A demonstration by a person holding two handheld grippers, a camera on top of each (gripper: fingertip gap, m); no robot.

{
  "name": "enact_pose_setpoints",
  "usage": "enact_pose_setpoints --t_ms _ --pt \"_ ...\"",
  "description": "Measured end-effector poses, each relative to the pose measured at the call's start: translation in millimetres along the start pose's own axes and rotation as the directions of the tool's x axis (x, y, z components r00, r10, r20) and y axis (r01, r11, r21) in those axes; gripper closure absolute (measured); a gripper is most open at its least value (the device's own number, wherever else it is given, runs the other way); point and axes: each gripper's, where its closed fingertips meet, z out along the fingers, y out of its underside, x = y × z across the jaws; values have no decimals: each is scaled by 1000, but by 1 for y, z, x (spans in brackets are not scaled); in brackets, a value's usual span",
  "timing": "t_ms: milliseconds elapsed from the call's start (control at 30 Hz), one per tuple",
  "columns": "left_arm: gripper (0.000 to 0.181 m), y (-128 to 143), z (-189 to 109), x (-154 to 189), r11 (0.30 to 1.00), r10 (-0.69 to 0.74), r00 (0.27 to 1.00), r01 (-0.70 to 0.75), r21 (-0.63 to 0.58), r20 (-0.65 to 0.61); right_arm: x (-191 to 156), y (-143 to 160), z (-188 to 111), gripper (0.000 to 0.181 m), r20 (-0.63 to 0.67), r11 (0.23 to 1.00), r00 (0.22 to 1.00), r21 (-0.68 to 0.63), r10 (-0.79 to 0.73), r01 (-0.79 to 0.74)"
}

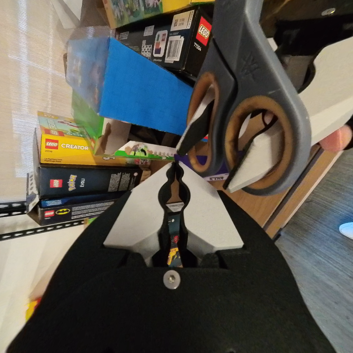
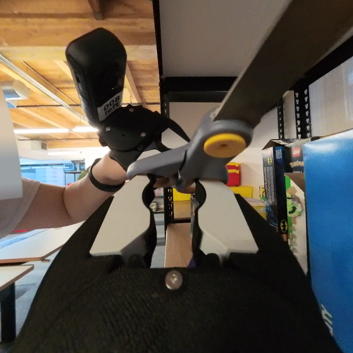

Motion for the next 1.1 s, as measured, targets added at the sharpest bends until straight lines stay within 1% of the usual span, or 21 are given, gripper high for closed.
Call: enact_pose_setpoints --t_ms 133,233,333,367,400,500,567,600,667,733,833,900,1000,1100 --pt "181 -2 1 0 1000 12 1000 -12 1 23 1 -4 -3 145 9 995 998 73 65 -65" --pt "181 -1 2 3 1000 12 1000 -12 -1 12 -2 -15 -5 145 58 976 989 166 136 -143" --pt "181 -4 6 15 1000 3 999 -2 10 -38 -2 -17 -3 145 73 963 980 184 187 -198" --pt "181 -4 7 14 1000 18 1000 -18 2 -21 2 -14 -3 151 54 965 979 166 197 -204" --pt "181 -2 8 13 999 35 999 -35 -9 -2 2 -11 -3 151 52 971 979 133 195 -200" --pt "181 0 9 14 999 39 999 -39 -5 -1 4 -5 -5 151 21 985 987 59 160 -161" --pt "181 3 7 10 1000 27 1000 -27 -12 3 10 4 -7 151 -30 992 992 -37 122 -123" --pt "181 6 6 9 1000 15 1000 -15 -16 -1 13 12 -9 151 -51 989 994 -108 99 -104" --pt "181 12 4 5 1000 -13 1000 13 -21 -16 16 31 -15 151 -75 961 995 -263 71 -89" --pt "181 19 3 2 999 -49 998 48 -20 -34 16 47 -23 151 -89 911 994 -403 57 -89" --pt "181 27 4 1 995 -94 993 93 -22 -73 12 63 -33 150 -101 833 994 -545 48 -96" --pt "181 29 6 0 994 -113 990 111 -23 -87 5 69 -35 150 -97 799 988 -582 118 -152" --pt "181 29 8 -2 993 -120 988 118 -20 -93 -8 76 -37 149 -95 741 961 -619 260 -262" --pt "181 26 8 0 994 -109 989 107 -17 -96 -18 78 -37 148 -81 712 934 -626 347 -319"
